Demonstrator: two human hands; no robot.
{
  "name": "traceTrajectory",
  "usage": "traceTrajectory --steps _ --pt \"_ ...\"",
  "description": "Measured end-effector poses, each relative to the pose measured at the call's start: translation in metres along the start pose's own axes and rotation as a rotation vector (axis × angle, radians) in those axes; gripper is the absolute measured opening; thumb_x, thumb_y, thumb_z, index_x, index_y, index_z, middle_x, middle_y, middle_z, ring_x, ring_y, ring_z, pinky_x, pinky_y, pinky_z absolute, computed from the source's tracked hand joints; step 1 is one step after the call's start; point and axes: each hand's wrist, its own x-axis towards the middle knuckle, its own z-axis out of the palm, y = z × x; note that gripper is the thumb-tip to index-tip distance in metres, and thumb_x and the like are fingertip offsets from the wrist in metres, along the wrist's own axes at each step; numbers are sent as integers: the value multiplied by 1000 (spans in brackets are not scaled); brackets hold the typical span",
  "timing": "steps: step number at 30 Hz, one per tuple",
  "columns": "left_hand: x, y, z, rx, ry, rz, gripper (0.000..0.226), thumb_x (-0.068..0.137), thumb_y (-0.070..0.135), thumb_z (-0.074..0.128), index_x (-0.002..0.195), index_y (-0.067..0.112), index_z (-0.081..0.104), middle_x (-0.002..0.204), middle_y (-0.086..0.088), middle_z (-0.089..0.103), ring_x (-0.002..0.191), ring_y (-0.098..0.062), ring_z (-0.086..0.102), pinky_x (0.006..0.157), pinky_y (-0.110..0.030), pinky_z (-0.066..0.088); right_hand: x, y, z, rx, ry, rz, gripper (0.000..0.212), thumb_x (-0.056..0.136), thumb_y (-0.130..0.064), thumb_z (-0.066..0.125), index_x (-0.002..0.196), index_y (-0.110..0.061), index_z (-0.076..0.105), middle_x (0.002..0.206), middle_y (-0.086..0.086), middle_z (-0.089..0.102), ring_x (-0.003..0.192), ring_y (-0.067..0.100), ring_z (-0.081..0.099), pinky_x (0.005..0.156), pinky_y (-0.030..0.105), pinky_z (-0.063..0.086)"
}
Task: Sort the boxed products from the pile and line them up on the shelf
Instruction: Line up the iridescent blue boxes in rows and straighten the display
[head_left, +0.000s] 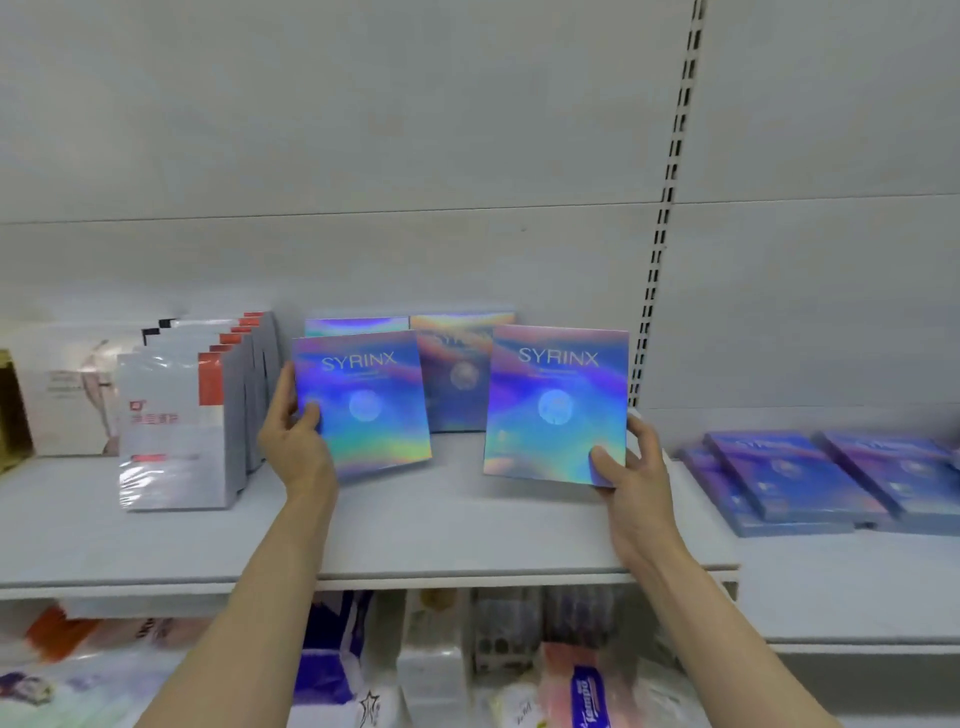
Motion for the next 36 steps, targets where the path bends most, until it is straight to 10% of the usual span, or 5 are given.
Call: traceTrajectory --steps 11,17,22,27,36 --pt "34 -19 1 750 -159 245 73 92 3 53 156 23 23 157 -6 31 144 -24 31 111 -29 28 9 20 51 -144 -31 13 48 87 10 54 117 -27 52 103 8 71 84 16 68 65 19 51" --pt "18 -41 -14 1306 -687 615 130 61 83 51 156 20 -13 161 -4 -25 148 -24 -24 120 -43 -9 26 30 65 -201 -50 31 47 87 7 55 120 -27 51 104 10 69 87 22 66 74 28 50" --pt "29 -46 -13 1449 -688 664 120 70 89 36 157 19 -7 163 -10 -17 149 -34 -14 120 -52 5 51 59 86 -668 40 -32 48 85 -20 62 128 -30 45 130 13 56 112 31 53 95 42 44" --pt "27 -48 -11 1521 -655 695 115 72 89 25 158 15 6 164 -14 -1 150 -39 0 118 -56 13 56 79 105 -1491 -64 -602 100 83 -39 71 155 -9 8 161 20 9 148 39 2 118 44 -5" --pt "26 -47 -4 1556 -627 707 118 71 76 59 157 11 11 163 -16 5 149 -41 7 117 -54 13 76 93 117 -1781 -183 -797 108 72 -47 78 152 -6 19 159 20 20 147 37 18 117 54 20"
